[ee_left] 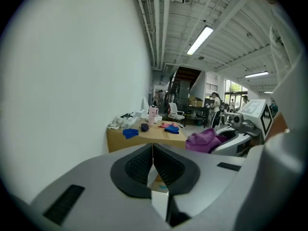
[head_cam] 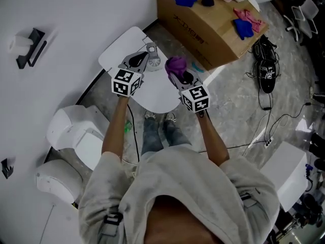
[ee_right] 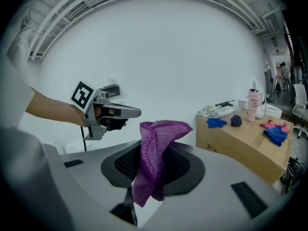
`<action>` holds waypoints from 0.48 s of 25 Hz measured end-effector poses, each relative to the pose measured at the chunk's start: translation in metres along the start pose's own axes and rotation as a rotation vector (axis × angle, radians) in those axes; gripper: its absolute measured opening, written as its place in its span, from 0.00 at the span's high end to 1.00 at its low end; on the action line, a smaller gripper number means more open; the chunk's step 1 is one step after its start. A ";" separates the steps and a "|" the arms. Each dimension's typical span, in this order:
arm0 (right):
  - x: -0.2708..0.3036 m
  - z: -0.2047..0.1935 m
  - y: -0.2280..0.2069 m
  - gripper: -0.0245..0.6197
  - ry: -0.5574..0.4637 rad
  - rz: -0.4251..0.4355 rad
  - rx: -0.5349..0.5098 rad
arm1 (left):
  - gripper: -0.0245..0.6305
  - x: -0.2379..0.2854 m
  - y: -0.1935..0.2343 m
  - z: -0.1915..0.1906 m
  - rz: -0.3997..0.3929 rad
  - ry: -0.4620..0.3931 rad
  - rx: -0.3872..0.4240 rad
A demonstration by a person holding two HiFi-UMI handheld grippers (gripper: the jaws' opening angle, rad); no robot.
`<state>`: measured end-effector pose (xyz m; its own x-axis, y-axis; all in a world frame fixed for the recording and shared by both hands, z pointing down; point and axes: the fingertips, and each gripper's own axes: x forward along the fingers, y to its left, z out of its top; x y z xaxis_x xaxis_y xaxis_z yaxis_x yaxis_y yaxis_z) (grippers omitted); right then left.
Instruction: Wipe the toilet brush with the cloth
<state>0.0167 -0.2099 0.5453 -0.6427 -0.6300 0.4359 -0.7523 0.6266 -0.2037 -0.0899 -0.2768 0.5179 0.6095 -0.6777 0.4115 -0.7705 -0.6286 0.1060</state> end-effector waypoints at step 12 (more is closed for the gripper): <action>0.040 -0.034 0.022 0.76 0.042 -0.023 0.038 | 0.93 0.020 -0.006 -0.028 -0.140 0.032 0.023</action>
<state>-0.0205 -0.2058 0.5879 -0.6189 -0.6237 0.4775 -0.7724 0.5938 -0.2256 -0.0783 -0.2760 0.5511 0.7045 -0.5703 0.4225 -0.6733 -0.7252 0.1438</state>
